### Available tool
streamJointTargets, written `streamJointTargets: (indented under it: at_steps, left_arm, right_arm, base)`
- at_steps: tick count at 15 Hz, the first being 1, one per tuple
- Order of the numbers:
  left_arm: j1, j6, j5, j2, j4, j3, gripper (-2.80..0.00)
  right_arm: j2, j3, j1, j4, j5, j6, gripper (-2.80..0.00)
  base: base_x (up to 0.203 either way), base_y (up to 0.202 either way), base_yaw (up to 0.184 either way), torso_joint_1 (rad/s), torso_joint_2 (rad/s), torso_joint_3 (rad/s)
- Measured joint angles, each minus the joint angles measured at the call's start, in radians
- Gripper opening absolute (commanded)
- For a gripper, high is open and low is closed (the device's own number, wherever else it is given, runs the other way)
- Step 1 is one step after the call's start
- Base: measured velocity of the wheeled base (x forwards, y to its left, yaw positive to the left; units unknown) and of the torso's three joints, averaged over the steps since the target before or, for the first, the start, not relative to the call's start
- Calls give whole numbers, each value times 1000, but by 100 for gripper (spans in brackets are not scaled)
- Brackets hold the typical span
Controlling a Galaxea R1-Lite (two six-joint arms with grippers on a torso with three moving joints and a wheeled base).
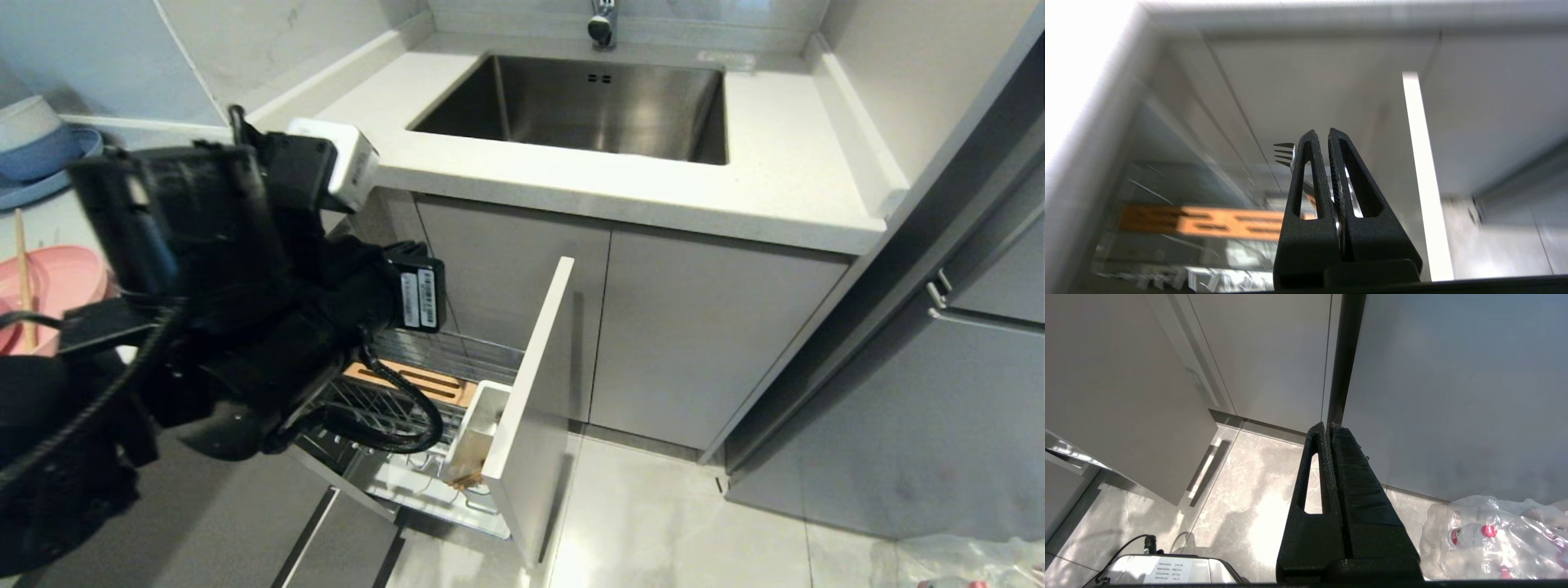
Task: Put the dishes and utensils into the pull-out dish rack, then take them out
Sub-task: Take the fork out of the cupboard
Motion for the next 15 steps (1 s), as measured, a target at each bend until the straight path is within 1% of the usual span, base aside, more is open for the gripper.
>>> streamJointTargets:
  at_steps: [2,3,5,6,8,10,12,15]
  left_arm:
    - [-37,54,58,-75,-4,-13,-280]
    - [-49,77,77,-113,-3,-24,-280]
    - [-53,95,86,-174,-3,-55,-280]
    - [-39,105,86,-201,-3,-70,-280]
    - [15,118,84,-238,-3,-94,-280]
    - [108,134,72,-263,-5,-118,-280]
    - [199,148,44,-282,-5,-142,-280]
    - [340,149,38,-293,1,-182,-280]
  right_arm:
    - [0,0,0,0,0,0,-280]
    - [0,0,0,0,0,0,-280]
    - [0,0,0,0,0,0,-280]
    - [0,0,0,0,0,0,-280]
    - [0,0,0,0,0,0,-280]
    - [0,0,0,0,0,0,-280]
    - [0,0,0,0,0,0,-280]
    - [0,0,0,0,0,0,-280]
  base:
    - [0,0,0,0,0,0]
    - [0,0,0,0,0,0]
    - [0,0,0,0,0,0]
    - [0,0,0,0,0,0]
    - [0,0,0,0,0,0]
    - [0,0,0,0,0,0]
    - [0,0,0,0,0,0]
    - [0,0,0,0,0,0]
